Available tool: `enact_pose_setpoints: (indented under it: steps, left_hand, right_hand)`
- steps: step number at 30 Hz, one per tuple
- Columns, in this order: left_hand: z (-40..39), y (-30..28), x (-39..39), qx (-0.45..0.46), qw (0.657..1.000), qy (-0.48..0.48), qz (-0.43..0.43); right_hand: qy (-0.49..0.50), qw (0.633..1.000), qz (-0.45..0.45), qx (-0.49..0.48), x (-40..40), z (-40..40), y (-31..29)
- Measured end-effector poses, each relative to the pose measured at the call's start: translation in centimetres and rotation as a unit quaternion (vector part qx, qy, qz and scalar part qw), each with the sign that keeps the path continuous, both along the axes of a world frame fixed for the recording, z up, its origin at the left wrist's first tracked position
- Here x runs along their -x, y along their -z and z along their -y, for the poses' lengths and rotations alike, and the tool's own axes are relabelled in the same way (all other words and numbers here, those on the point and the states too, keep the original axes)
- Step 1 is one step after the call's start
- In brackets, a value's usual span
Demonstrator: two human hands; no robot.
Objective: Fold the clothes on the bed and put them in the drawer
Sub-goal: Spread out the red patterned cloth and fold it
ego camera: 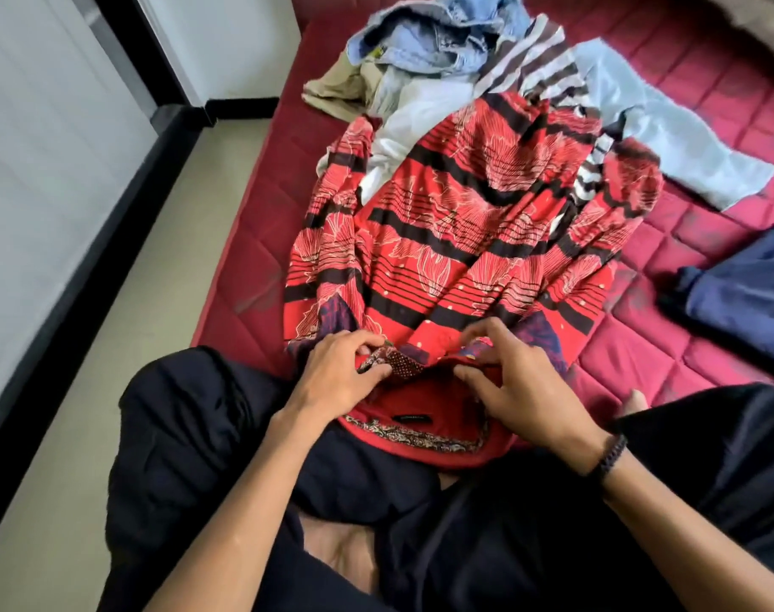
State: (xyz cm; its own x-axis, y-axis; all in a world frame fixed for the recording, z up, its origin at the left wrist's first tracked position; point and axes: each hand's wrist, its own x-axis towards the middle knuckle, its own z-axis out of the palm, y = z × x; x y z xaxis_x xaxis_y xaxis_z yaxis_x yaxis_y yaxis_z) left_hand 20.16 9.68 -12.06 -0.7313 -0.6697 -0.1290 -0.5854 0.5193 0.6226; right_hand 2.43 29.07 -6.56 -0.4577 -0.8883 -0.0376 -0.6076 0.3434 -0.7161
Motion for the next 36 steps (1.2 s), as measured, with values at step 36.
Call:
enact_pose_setpoints:
  steps: [36]
  left_hand:
    - [-3.9,-2.4,1.6,-0.426,0.875,0.055,-0.223]
  right_hand:
    - [-0.141,0.971,-0.153,0.122,-1.5,-0.7,0.3]
